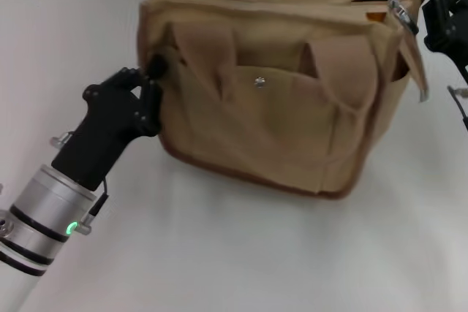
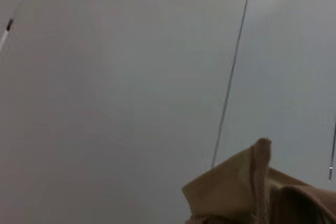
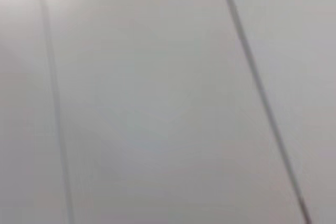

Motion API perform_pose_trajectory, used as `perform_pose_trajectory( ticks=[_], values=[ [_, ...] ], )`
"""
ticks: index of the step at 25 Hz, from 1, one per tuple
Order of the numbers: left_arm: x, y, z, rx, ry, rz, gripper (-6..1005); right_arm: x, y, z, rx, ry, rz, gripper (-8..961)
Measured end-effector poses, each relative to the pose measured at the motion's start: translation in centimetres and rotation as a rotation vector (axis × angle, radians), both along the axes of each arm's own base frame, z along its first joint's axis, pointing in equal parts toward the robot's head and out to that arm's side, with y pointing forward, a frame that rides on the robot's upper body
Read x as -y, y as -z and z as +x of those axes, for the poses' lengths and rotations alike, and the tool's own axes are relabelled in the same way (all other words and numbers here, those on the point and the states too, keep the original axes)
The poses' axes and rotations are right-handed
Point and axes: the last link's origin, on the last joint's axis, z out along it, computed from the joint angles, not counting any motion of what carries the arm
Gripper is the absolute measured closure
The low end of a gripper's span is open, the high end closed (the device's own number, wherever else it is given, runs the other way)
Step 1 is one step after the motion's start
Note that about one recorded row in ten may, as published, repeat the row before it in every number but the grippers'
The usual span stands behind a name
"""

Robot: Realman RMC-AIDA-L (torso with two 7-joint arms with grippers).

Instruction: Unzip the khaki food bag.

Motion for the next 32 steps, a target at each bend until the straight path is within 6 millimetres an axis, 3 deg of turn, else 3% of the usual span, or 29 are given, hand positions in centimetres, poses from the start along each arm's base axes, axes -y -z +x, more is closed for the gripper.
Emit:
perform_pose_trajectory(
  ticks=[5,9,14,16,18,19,20,21,22,26,30,32],
  values=[
    [-0.3,0.0,0.2,0.039,-0.002,-0.029,840,-0.7,-0.1,0.7,-0.021,0.071,0.000,888],
    [0.0,-0.8,-0.2,0.050,-0.003,0.012,838,0.2,-0.5,1.3,-0.051,0.073,0.010,820],
    [1.6,-3.7,-1.0,0.066,0.070,0.144,676,2.5,-2.4,1.9,-0.104,-0.019,0.017,736],
    [2.3,-5.1,-1.1,0.034,0.159,0.163,619,4.3,-3.4,1.6,-0.063,-0.171,-0.075,702],
    [2.5,-5.6,-1.1,0.004,0.231,0.136,569,5.0,-3.6,1.3,-0.029,-0.235,-0.123,608],
    [2.7,-6.2,-1.1,-0.027,0.307,0.087,544,5.6,-3.6,1.1,0.012,-0.297,-0.177,562],
    [2.6,-7.0,-1.1,-0.096,0.433,-0.089,518,6.3,-3.7,0.9,0.054,-0.363,-0.235,515],
    [2.4,-7.2,-1.1,-0.126,0.464,-0.170,493,7.7,-3.4,0.4,0.139,-0.496,-0.364,468],
    [2.4,-7.2,-1.1,-0.126,0.464,-0.170,468,7.7,-3.4,0.4,0.139,-0.496,-0.364,429],
    [1.9,-7.6,-0.9,-0.267,0.584,-0.503,347,9.9,-2.2,-0.4,0.291,-0.730,-0.666,275],
    [2.0,-7.9,-1.1,-0.299,0.611,-0.590,165,10.1,-1.5,-0.6,0.308,-0.751,-0.709,201],
    [2.1,-7.9,-1.1,-0.298,0.611,-0.611,165,10.0,-1.2,-0.7,0.316,-0.745,-0.715,183]
  ],
)
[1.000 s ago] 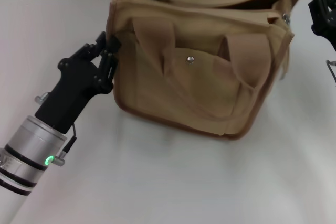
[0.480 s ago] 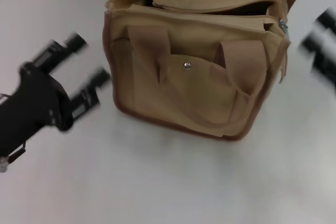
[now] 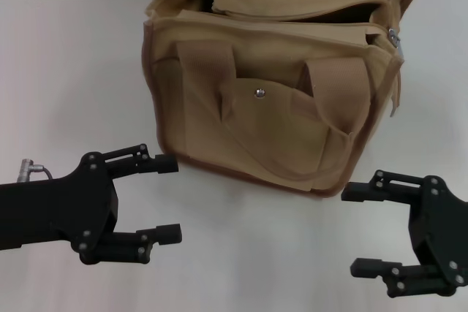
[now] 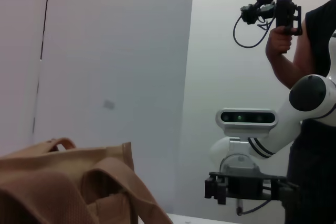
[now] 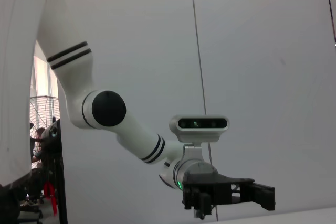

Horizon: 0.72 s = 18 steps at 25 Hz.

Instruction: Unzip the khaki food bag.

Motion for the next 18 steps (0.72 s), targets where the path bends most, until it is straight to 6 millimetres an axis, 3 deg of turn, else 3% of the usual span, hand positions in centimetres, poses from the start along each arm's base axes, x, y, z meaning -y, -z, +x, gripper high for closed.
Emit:
perform_pose_trajectory(
  ticks=[18],
  values=[
    [0.05,0.23,0.12,0.005,-0.014,-0.013,164,0.01,0.24,0.01,0.003,0.006,-0.002,183]
  ],
)
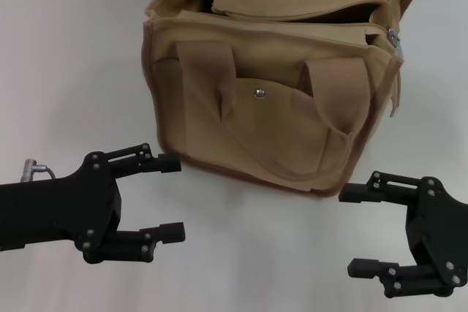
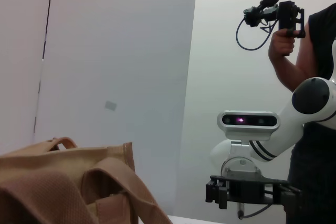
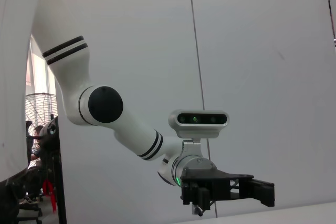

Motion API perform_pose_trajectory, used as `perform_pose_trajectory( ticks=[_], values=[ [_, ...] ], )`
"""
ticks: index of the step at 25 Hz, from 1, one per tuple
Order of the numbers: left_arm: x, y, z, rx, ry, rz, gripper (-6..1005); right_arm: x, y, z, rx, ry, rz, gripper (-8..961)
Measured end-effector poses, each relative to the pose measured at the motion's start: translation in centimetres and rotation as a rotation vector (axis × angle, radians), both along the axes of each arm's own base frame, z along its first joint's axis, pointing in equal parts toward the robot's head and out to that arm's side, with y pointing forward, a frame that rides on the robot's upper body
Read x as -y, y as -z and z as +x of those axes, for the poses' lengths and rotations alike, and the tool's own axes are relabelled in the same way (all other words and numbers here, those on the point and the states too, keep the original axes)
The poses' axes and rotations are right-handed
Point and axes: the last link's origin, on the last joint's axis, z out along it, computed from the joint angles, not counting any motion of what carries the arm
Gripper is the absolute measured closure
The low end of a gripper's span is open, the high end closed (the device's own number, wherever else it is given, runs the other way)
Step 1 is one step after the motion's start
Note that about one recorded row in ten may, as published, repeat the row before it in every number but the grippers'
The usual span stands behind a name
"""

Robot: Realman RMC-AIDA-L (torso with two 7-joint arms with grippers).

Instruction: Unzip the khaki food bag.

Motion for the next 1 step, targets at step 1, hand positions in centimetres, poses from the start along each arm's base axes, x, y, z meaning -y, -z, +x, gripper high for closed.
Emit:
perform_pose_trajectory(
  ticks=[1],
  values=[
    [-0.06,0.01,0.04,0.001,0.000,0.000,164,0.00,0.00,0.00,0.000,0.000,0.000,183]
  ],
)
